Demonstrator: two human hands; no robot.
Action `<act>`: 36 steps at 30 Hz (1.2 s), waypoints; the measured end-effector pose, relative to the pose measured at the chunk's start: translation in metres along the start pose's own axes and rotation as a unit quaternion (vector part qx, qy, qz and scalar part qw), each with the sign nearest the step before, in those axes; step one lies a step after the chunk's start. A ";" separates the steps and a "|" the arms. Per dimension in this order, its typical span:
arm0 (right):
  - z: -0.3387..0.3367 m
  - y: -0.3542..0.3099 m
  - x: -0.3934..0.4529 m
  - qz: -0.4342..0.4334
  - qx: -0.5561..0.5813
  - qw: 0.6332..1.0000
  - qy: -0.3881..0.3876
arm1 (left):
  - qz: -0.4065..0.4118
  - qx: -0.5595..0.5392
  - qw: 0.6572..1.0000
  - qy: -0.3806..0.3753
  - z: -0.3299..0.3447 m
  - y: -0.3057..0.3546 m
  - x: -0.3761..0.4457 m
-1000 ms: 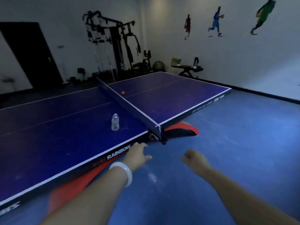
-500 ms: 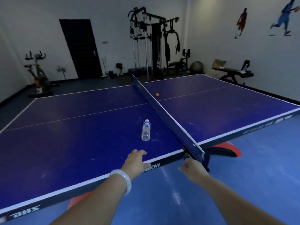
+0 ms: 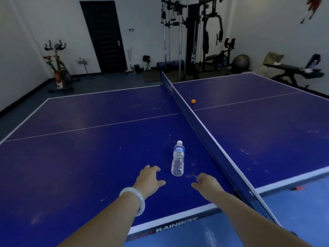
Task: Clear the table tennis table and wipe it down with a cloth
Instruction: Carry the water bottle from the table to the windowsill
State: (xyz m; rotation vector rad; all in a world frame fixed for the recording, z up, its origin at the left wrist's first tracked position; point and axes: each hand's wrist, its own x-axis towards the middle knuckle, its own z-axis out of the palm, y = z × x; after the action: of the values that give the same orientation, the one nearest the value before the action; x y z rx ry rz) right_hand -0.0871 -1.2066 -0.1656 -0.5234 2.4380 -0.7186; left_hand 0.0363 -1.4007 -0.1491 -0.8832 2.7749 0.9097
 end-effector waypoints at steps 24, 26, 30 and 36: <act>0.046 -0.073 0.223 0.152 0.036 0.987 0.031 | -0.040 0.057 0.996 -0.063 -0.004 -0.073 0.219; 0.054 -0.074 0.228 0.175 0.060 0.982 0.047 | -0.024 0.072 0.994 -0.073 0.004 -0.083 0.232; 0.073 -0.075 0.235 0.215 0.092 0.969 0.079 | 0.005 0.084 0.993 -0.085 0.019 -0.104 0.247; 0.087 -0.078 0.238 0.250 0.115 0.954 0.116 | 0.022 0.131 0.985 -0.114 0.039 -0.128 0.250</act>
State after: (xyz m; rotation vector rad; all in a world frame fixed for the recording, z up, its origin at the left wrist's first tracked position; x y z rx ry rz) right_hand -0.2045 -1.4183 -0.2736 0.2802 2.4959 -0.8585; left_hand -0.1033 -1.5871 -0.3110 -0.6368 2.6422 0.5889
